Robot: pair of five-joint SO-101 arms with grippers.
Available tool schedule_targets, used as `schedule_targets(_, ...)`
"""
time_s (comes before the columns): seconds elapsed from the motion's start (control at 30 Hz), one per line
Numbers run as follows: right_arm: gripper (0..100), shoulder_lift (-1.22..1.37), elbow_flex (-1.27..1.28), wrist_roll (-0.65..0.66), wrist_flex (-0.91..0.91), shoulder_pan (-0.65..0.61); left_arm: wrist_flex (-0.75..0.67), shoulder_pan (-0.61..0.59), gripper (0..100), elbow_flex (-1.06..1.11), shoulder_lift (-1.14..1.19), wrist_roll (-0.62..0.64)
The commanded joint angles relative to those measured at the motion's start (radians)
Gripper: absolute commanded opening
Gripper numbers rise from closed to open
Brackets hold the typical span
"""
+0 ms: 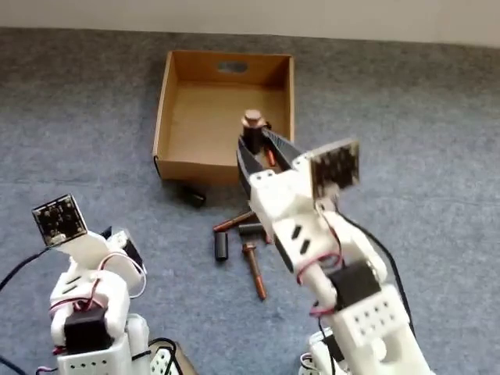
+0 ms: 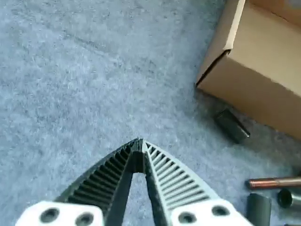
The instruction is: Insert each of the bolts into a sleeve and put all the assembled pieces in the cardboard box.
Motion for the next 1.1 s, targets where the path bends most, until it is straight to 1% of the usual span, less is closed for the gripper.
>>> schedule_targets(0.0,0.7,0.278,-0.2,-0.041,-0.022,0.008,-0.005,-0.002,1,0.042,-0.007,-0.005)
schedule_targets(0.1,0.7,0.506,-0.292,-0.132,-0.104,0.012,-0.063,0.022,1,0.119,-0.007,-0.005)
schedule_targets(0.23,0.7,0.763,-0.427,-0.138,-0.156,0.012,-0.153,0.128,1,0.24,-0.007,-0.006)
schedule_targets(0.33,0.7,0.931,-0.536,-0.138,-0.156,0.039,-0.16,0.16,1,0.24,-0.005,-0.006)
schedule_targets(0.53,0.7,1.193,-0.702,-0.138,-0.156,0.114,-0.16,0.16,1,0.24,-0.005,-0.006)
schedule_targets(0.7,0.7,1.333,-0.789,-0.138,-0.151,0.131,-0.16,0.162,1,0.24,-0.005,-0.006)
schedule_targets(0.87,0.7,1.412,-0.819,-0.138,-0.148,0.127,-0.16,0.159,1,0.24,-0.005,-0.006)
schedule_targets(1.07,0.7,1.431,-0.82,-0.138,-0.039,0.131,-0.16,0.159,1,0.24,-0.005,-0.006)
